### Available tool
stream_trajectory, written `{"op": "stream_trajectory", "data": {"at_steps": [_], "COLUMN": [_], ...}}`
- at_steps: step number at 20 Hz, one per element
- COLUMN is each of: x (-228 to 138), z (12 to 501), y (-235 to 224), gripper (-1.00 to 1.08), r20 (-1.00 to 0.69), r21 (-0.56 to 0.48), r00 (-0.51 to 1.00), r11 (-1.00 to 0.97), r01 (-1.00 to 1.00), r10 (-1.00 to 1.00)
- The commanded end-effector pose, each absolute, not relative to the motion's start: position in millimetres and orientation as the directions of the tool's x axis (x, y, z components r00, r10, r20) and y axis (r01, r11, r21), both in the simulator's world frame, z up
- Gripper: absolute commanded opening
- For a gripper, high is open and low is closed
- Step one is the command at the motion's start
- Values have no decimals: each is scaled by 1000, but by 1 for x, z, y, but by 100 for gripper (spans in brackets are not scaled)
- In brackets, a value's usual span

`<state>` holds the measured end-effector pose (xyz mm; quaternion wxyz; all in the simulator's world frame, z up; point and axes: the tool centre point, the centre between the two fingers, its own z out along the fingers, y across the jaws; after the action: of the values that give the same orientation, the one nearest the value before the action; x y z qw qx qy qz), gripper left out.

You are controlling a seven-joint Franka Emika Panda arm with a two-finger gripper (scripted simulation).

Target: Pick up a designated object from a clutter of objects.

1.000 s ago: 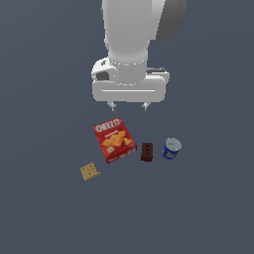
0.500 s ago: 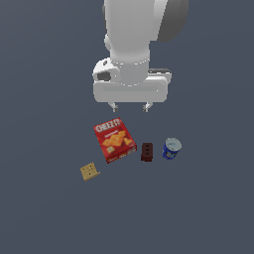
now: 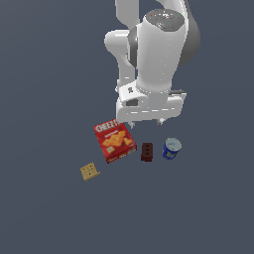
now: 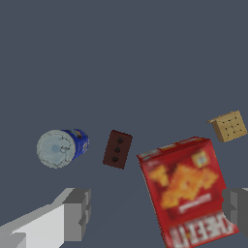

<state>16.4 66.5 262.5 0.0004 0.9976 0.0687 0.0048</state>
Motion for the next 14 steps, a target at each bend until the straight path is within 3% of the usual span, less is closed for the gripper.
{"op": "stream_trajectory", "data": {"at_steps": [1, 14], "x": [19, 2], "z": [239, 136], "y": [91, 200], "gripper": [100, 100], "r20": [6, -1], "r21": [9, 4], "r00": [978, 865], "r11": [-978, -865], "r01": [208, 503], "r10": [208, 503]}}
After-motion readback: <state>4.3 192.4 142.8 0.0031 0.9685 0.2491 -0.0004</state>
